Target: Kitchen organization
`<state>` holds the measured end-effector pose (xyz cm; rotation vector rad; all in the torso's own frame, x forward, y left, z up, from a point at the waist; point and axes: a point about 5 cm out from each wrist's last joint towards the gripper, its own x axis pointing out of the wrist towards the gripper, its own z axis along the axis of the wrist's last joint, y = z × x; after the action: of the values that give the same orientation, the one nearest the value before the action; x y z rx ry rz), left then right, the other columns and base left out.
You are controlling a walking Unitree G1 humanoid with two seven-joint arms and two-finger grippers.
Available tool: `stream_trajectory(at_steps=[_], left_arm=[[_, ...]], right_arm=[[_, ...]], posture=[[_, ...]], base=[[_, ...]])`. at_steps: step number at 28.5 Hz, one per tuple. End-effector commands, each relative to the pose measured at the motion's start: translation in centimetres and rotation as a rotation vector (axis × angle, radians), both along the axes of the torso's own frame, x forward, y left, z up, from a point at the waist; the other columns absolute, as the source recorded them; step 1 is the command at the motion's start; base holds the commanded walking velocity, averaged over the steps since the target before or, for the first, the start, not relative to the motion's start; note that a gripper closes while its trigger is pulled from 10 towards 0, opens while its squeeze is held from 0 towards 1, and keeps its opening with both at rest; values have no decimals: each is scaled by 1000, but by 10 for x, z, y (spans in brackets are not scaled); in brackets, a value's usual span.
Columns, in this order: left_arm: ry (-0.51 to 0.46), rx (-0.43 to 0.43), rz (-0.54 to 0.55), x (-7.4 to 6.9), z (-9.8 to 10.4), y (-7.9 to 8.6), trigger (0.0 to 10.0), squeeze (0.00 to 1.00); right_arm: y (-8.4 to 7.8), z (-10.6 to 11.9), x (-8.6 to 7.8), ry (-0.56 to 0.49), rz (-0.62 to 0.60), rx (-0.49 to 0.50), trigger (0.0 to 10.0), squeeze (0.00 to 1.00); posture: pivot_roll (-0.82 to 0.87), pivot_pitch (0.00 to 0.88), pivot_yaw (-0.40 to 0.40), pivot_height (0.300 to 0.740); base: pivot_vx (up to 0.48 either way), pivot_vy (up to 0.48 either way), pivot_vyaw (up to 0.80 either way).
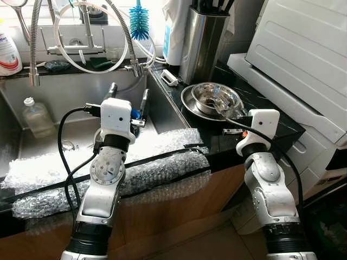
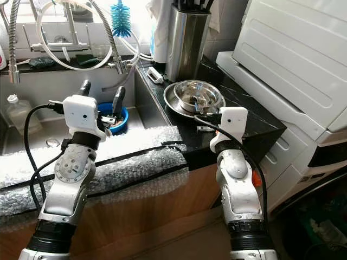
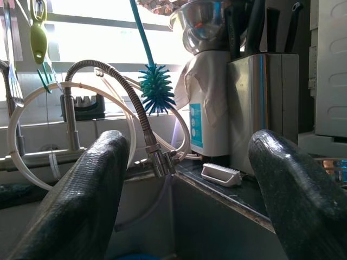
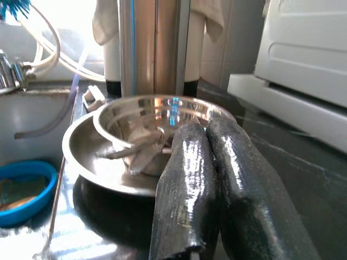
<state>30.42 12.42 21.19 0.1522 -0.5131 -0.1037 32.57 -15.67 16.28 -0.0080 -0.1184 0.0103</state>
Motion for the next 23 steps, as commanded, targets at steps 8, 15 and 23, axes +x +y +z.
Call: stream_trajectory(at_steps=[8,15,23], left_arm=[[-24,14,-6,3,5,-5,10000,0],[-39,13,12,4,10,0,10000,0],[-16,-87,38,8,15,14,10000,0]], right_arm=[[1,25,1,-138,4,48,0,0],[11,74,-4,-345,70,151,10000,0],[32,82,-7,-340,314,468,10000,0]], posture=[[5,0,-117,740],[2,0,-113,740],[10,0,-112,740]], base=[[0,0,0],[0,0,0],[0,0,0]])
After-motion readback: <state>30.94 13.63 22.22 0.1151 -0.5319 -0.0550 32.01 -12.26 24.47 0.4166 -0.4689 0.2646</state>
